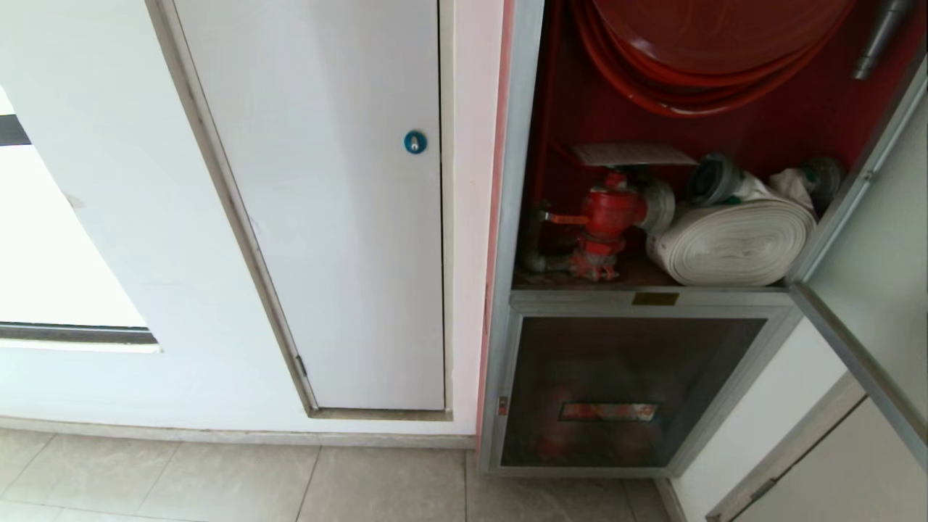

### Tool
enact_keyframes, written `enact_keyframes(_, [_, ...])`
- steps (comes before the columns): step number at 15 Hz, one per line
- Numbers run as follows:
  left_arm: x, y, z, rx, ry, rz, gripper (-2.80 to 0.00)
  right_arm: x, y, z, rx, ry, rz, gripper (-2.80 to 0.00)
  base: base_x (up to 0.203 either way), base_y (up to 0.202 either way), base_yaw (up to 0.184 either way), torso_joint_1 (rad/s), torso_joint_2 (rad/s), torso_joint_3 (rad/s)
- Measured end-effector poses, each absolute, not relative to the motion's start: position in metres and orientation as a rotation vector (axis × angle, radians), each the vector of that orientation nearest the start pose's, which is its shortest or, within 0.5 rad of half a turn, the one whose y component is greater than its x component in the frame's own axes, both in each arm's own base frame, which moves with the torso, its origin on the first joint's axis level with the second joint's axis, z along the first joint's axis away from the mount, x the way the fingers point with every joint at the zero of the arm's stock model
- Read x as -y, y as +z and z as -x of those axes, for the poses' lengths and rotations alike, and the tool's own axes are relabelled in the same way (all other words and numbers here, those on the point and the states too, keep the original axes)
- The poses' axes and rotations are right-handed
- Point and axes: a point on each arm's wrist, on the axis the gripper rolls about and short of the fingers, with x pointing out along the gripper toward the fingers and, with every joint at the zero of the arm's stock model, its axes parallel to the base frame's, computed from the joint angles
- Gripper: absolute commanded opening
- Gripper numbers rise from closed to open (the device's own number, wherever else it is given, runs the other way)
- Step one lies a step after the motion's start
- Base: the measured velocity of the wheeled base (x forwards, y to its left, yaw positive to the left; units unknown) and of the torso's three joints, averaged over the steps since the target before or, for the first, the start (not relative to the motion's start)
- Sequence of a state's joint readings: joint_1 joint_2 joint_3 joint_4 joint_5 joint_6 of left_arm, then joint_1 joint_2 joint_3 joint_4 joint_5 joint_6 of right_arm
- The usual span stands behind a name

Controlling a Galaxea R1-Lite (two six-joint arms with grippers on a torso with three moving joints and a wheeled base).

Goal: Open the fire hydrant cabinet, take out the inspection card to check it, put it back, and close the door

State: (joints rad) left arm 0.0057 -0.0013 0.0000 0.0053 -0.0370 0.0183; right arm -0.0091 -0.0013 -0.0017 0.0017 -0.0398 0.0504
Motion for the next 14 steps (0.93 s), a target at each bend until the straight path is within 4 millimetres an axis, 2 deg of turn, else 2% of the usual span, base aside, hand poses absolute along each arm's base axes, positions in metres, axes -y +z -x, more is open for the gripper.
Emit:
enact_keyframes(5, [0.001, 0.0748, 0.0229, -0.004, -0.031, -0.018, -2.8, 0.0007, 0.0757, 0.0231, 0.003, -0.049, -0.05, -2.8, -0.169, 0.0, 0.001, -0.001, 0.0, 0.002])
enact_keyframes(14, [0.001, 0.0749, 0.0229, -0.004, -0.031, -0.018, -2.8, 0.0009, 0.0758, 0.0231, 0.004, -0.058, -0.074, -2.8, 0.0, 0.0, 0.0, 0.0, 0.0, 0.0])
